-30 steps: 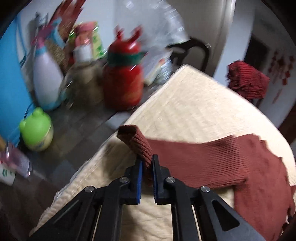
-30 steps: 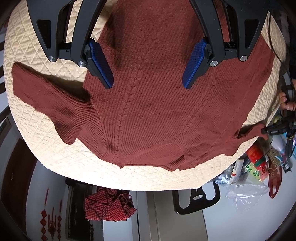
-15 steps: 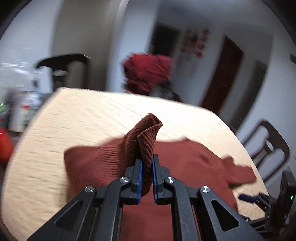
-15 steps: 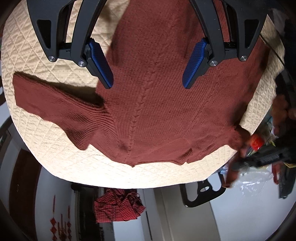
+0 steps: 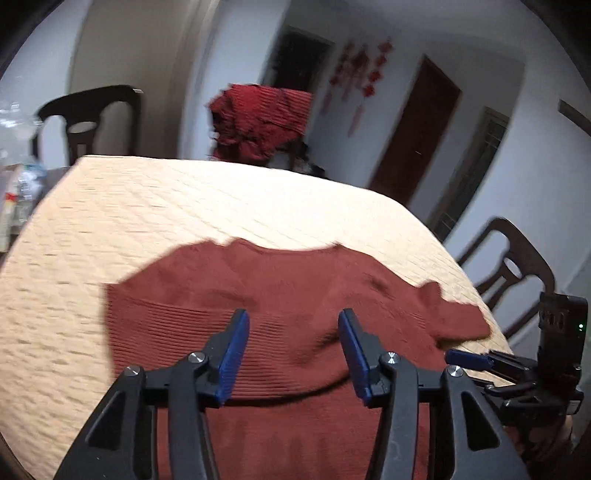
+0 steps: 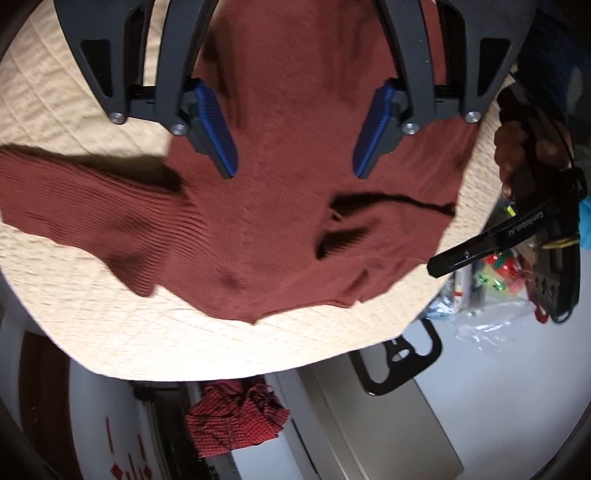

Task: Fold small clothes
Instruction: 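Lift the held sleeve with the left tool and fold it across the sweater body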

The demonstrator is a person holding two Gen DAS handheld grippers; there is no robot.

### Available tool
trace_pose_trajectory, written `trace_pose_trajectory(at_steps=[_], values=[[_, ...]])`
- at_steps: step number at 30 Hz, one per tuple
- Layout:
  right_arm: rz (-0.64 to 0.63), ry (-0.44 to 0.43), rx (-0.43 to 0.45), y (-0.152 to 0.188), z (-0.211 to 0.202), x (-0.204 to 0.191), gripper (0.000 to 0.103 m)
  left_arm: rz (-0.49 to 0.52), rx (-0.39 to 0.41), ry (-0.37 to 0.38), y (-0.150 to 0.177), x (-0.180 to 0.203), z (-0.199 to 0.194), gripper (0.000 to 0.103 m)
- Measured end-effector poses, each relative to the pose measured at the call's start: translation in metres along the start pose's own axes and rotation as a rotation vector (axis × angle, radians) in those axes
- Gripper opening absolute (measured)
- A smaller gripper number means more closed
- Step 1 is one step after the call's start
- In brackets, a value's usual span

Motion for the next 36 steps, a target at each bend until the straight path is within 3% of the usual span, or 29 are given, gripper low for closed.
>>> trace_pose_trajectory(at_steps=[2,4,5,8,11,12,14,15,16,17,21,27,32,36], values=[[0.011,-0.038,-0.015,-0.005,0.013,-0.009,0.058,0.009,0.006,-0.079,-0.001,-0.020,0.001,0.053],[0.005,-0.055,-0.033,-0.009,0.024,-0.014,0.048,0.007,-0.010,-0.177,0.002,-0.047,0.004,0.053],[0.001,-0.065,-0.042,-0.012,0.031,-0.016,0.047,0.000,-0.020,-0.206,0.005,-0.057,0.007,0.053],[0.009,-0.078,-0.076,-0.022,0.056,-0.014,0.047,-0.029,-0.046,-0.268,0.013,-0.085,0.014,0.053],[-0.004,-0.068,-0.116,-0.027,0.085,-0.012,0.044,-0.055,-0.078,-0.280,0.023,-0.099,0.024,0.051],[-0.007,-0.072,-0.127,-0.028,0.093,-0.012,0.040,-0.056,-0.084,-0.285,0.024,-0.100,0.027,0.044],[-0.015,-0.076,-0.152,-0.027,0.105,-0.014,0.021,-0.047,-0.099,-0.289,0.029,-0.100,0.033,0.034],[-0.028,-0.081,-0.160,-0.026,0.110,-0.017,0.003,-0.046,-0.101,-0.289,0.031,-0.100,0.035,0.030],[-0.030,-0.085,-0.161,-0.027,0.110,-0.018,0.000,-0.046,-0.096,-0.289,0.031,-0.101,0.035,0.027],[-0.026,-0.094,-0.150,-0.031,0.109,-0.019,0.000,-0.043,-0.085,-0.290,0.030,-0.099,0.035,0.021],[0.015,-0.095,-0.066,-0.056,0.100,-0.012,0.000,-0.063,-0.048,-0.293,0.022,-0.107,0.031,0.017],[0.012,-0.025,-0.120,-0.045,0.117,0.003,0.001,-0.079,-0.051,-0.306,0.030,-0.119,0.030,0.017],[-0.008,-0.024,-0.059,-0.049,0.085,-0.005,0.019,-0.075,-0.010,-0.295,0.019,-0.117,0.012,0.017],[-0.068,-0.049,-0.141,-0.025,0.089,-0.023,0.019,-0.023,0.011,-0.247,0.010,-0.096,0.011,0.017]])
Point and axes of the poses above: each gripper's, at about its wrist camera, not at the fingertips, and z roughly the way its jaws point, x to its right, y to its underside, the point moved 8 cm from there along z, roughly the way its jaws point, and after that the axes turned 11 degrees about x, right-handed, at the moved point
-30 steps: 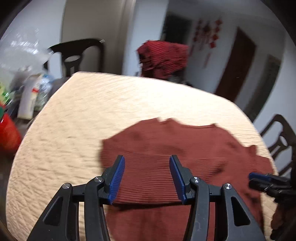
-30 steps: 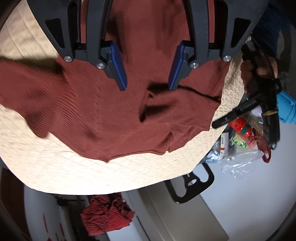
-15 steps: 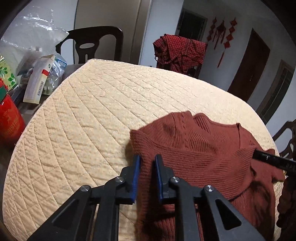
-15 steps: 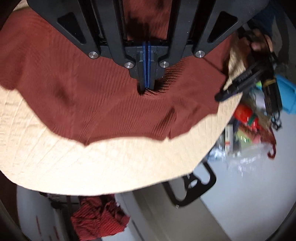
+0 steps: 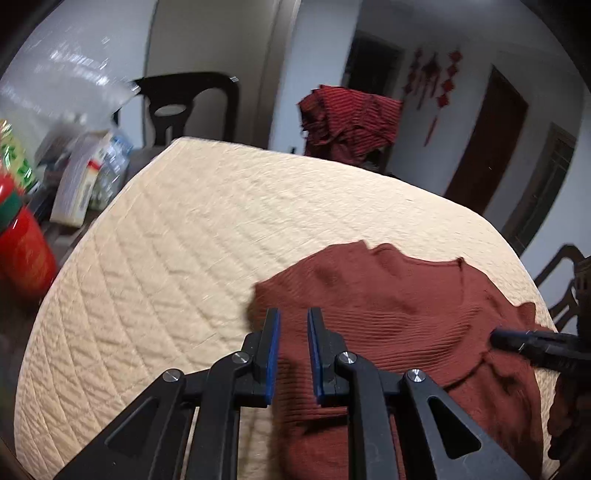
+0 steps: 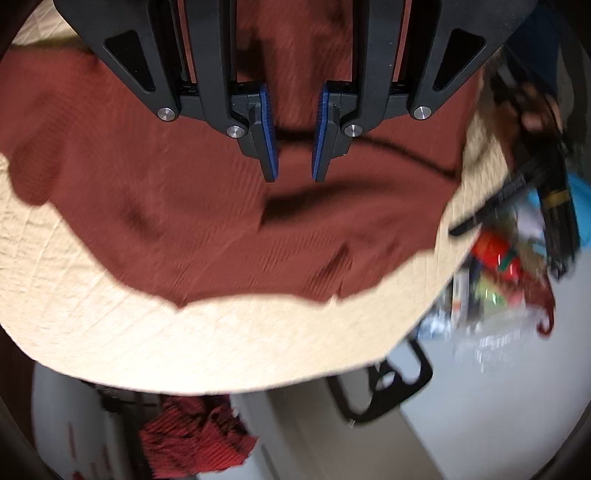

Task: Fold small clothes
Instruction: 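Lift the held sleeve with the left tool and fold it across the sweater body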

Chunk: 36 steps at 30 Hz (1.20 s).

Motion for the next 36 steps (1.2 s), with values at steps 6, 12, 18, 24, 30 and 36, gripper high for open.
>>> trace_pose_trajectory(at_steps=[6,12,18,24,30,36], values=[[-0.034,0.059,-0.053,0.020,-0.001,0.007,0.014,0.058,-0.103,0.001,0.027,0.005,0.024,0.018],[-0.035,0.060,0.011,0.008,-0.017,0.007,0.014,0.042,-0.084,0.008,0.025,0.004,0.015,0.018],[-0.026,0.008,0.055,-0.020,0.002,-0.010,0.014,0.004,-0.058,0.006,0.009,0.004,0.021,0.018],[0.012,0.036,0.017,-0.020,0.036,0.008,0.011,-0.007,-0.086,-0.025,0.012,-0.010,0.042,0.018],[-0.026,0.020,0.041,-0.007,0.003,-0.004,0.013,-0.006,-0.069,0.014,0.018,-0.002,0.006,0.018],[-0.027,0.040,0.005,0.014,-0.001,0.003,0.014,0.071,-0.097,-0.005,0.040,0.007,-0.003,0.018]])
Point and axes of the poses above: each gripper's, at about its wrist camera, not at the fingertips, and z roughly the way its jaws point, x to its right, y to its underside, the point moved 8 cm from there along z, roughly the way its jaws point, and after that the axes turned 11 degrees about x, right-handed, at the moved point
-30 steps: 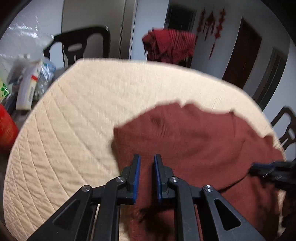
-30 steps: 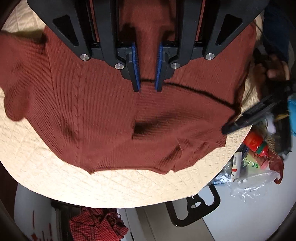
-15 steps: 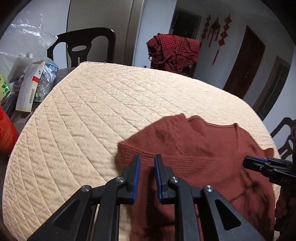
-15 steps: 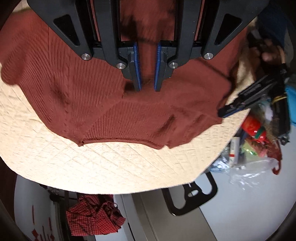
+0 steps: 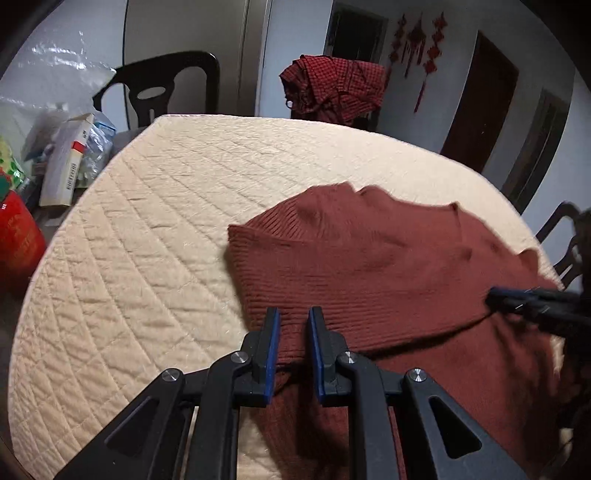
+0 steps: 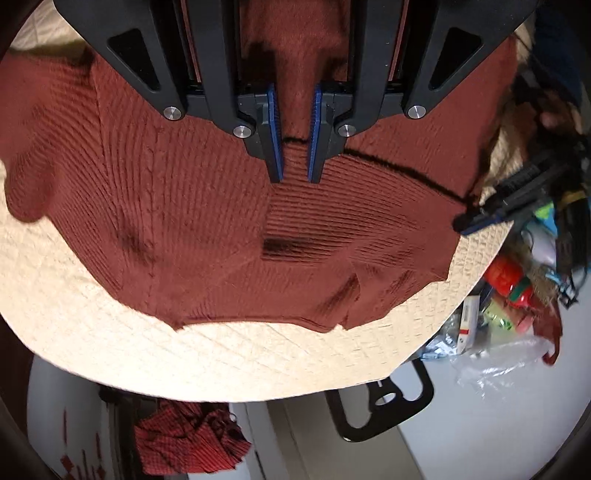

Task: Fold small clothes
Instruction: 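Lift the held sleeve with the left tool and fold it across the sweater body, then open the left tool to release the folded sleeve and withdraw, then reach the right tool to the other sleeve cuff and grasp it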

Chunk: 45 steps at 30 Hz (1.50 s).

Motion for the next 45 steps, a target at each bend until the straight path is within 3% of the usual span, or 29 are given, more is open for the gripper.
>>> trace_pose_trajectory(at_steps=[4,6,10,12,17,20,34,45], values=[[-0.003,-0.004,0.046,0.003,-0.026,-0.001,0.014,-0.011,0.027,-0.005,-0.003,0.001,-0.021,0.018],[0.008,0.001,0.059,0.008,-0.037,0.002,0.020,0.000,0.033,-0.019,0.000,0.006,-0.032,0.028],[0.018,0.002,0.084,0.022,-0.060,0.004,0.036,0.018,0.026,-0.011,0.010,0.026,-0.050,0.037],[0.025,-0.004,0.093,0.029,-0.069,0.003,0.036,0.015,0.025,0.001,0.017,0.037,-0.059,0.044],[0.001,0.026,0.099,0.046,-0.083,0.002,0.038,0.016,0.016,0.019,0.032,0.057,-0.073,0.047],[0.008,0.019,0.100,0.056,-0.091,0.003,0.046,0.025,0.016,0.006,0.039,0.064,-0.077,0.049],[0.125,0.058,0.135,0.075,-0.118,0.040,0.047,0.071,0.019,0.006,0.042,0.091,-0.081,0.052],[0.320,0.194,0.208,0.077,-0.147,0.119,0.047,0.124,0.034,0.016,0.028,0.117,-0.066,0.053]])
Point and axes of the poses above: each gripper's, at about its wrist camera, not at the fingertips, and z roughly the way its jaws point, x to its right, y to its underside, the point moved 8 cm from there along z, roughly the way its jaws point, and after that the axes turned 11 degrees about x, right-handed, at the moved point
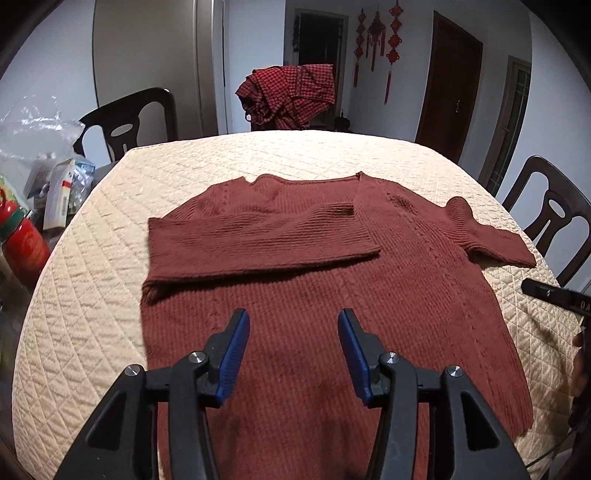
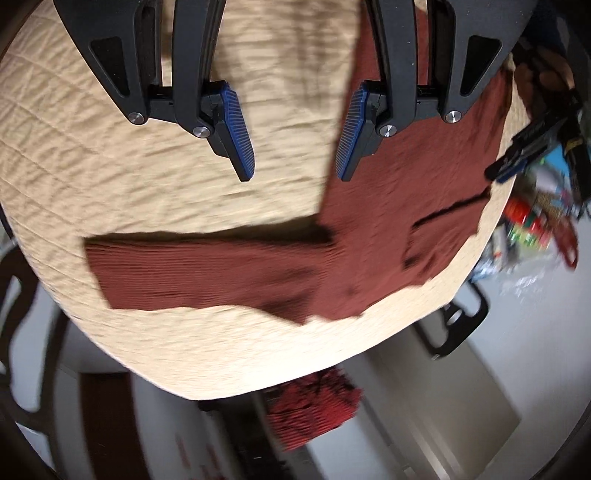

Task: Fold small clothes
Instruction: 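Reach the right tool to the other sleeve cuff and grasp it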

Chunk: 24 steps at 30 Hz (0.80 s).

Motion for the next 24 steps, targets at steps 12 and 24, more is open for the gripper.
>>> trace_pose_trajectory(at_steps=[12,24], values=[[0.253,0.086,0.051,-0.023,0.002,0.078,0.047,-0.012,-0.070,-0.005,0.023,0.002,0.025,0.053],[0.407,0.110,0.136,-0.055,0.020,0.108,0.047,-0.016,-0.072,0.004,0.026,0.002,0.026,0.061]])
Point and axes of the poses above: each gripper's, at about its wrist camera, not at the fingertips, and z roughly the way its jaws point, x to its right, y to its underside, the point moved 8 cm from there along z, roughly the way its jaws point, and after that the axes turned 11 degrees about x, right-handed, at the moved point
